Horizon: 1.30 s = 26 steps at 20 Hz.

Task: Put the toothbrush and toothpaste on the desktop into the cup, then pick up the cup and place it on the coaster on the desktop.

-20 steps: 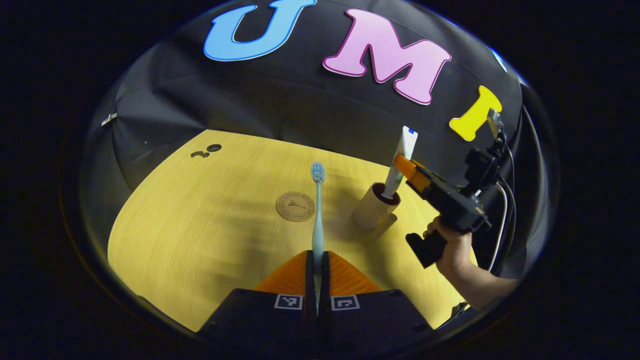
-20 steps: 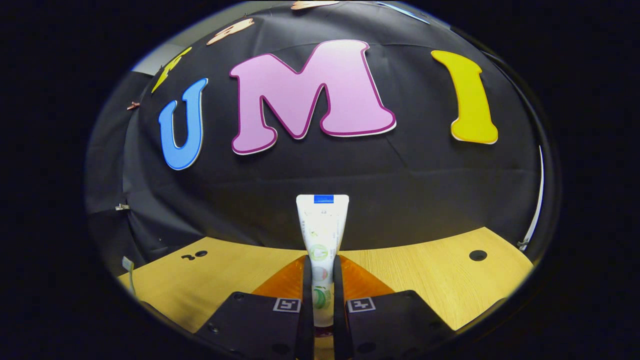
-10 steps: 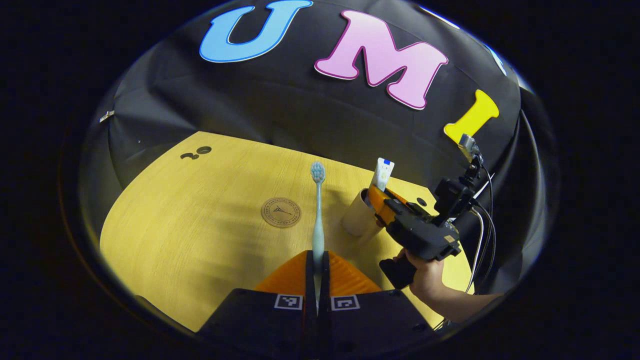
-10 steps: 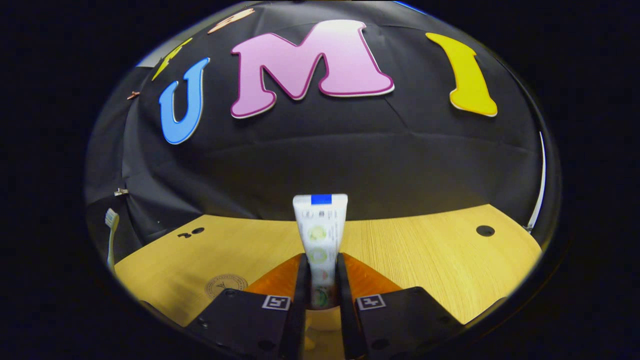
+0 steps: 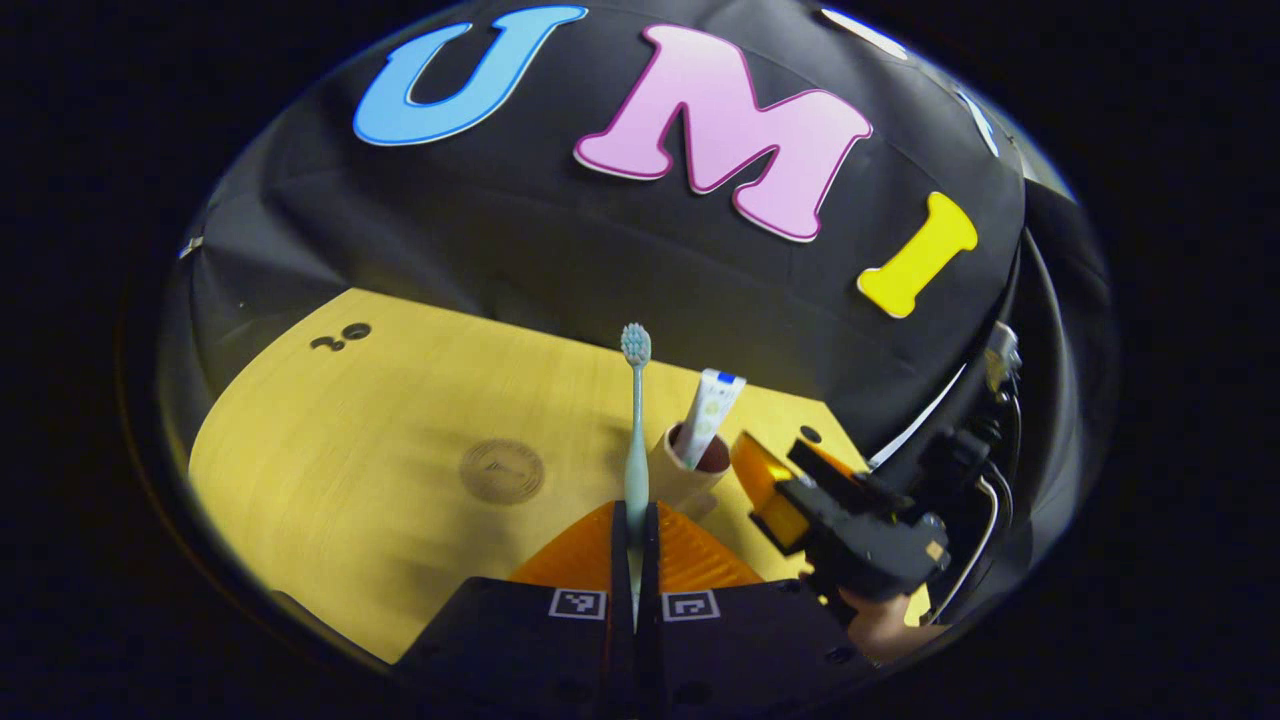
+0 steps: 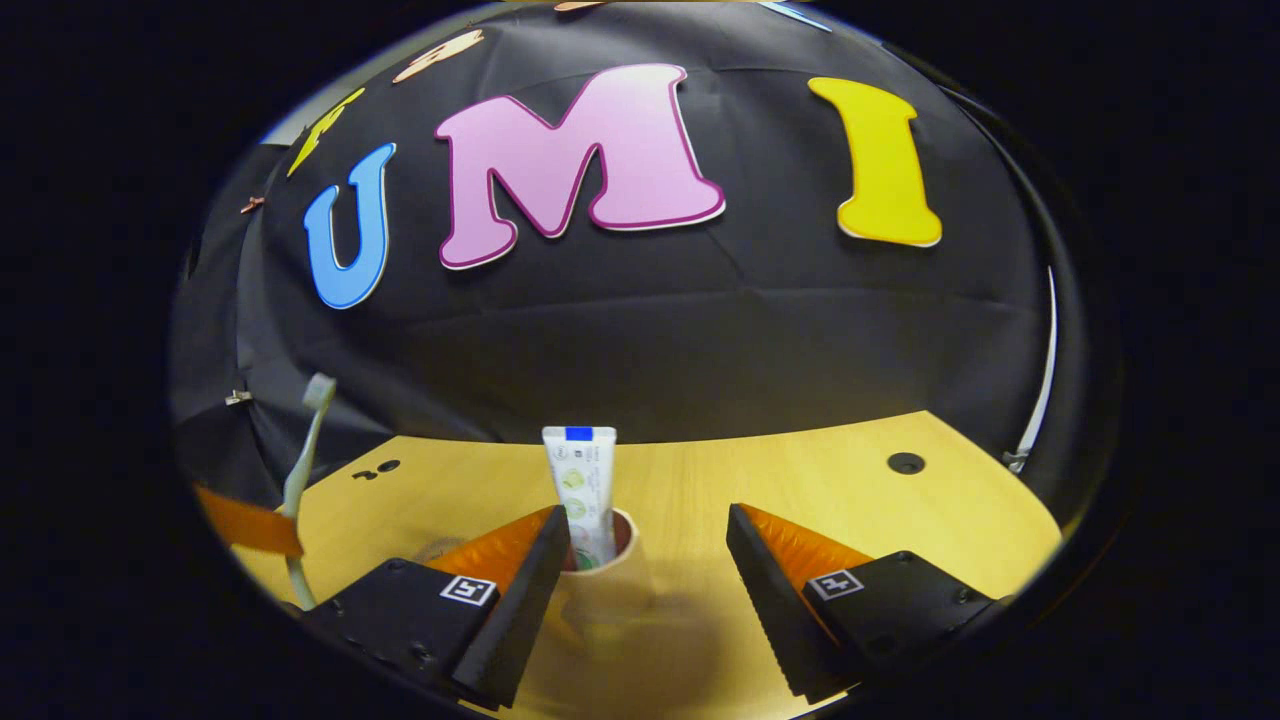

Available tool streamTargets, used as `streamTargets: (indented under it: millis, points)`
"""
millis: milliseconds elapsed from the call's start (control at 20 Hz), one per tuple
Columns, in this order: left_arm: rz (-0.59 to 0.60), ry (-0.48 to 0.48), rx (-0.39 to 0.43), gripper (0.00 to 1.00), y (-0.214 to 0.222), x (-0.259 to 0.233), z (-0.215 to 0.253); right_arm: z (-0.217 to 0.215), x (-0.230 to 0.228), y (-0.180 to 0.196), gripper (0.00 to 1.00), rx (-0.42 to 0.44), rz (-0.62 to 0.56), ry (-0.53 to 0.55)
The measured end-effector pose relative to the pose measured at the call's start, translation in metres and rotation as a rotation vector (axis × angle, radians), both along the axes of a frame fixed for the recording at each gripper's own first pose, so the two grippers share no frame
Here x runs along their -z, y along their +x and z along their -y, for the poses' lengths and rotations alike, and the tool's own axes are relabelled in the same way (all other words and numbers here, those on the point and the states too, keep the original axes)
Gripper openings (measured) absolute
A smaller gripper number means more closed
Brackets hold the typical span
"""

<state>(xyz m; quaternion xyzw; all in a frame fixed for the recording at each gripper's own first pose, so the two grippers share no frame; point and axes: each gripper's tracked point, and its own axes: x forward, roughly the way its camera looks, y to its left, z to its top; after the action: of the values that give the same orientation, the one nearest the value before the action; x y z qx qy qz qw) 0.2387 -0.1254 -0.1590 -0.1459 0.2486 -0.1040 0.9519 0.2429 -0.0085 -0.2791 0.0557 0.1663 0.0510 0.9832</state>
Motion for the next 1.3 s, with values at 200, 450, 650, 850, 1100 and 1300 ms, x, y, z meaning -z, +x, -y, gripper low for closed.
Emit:
streamTargets:
  millis: [200,450,650,850,1100,1300]
  points:
    - [0.124,-0.013,0.036,0.06,0.051,-0.028,0.030,0.049,-0.014,-0.024,0.98,0.060,0.006,-0.025]
    - [0.259,-0.025,0.041,0.06,0.111,-0.033,0.057,0.093,-0.008,-0.040,0.98,0.100,-0.039,-0.052]
    - [0.332,0.032,0.051,0.06,0.140,-0.020,0.068,0.102,0.007,-0.045,0.98,0.097,-0.087,-0.048]
    - [0.337,0.068,0.065,0.06,0.140,0.009,0.074,0.097,0.023,-0.045,0.98,0.077,-0.133,-0.034]
    - [0.337,0.148,0.062,0.07,0.136,0.038,0.079,0.090,0.032,-0.046,0.98,0.068,-0.160,-0.018]
    - [0.303,0.166,0.055,0.16,0.130,0.053,0.075,0.085,0.028,-0.048,0.98,0.059,-0.158,-0.016]
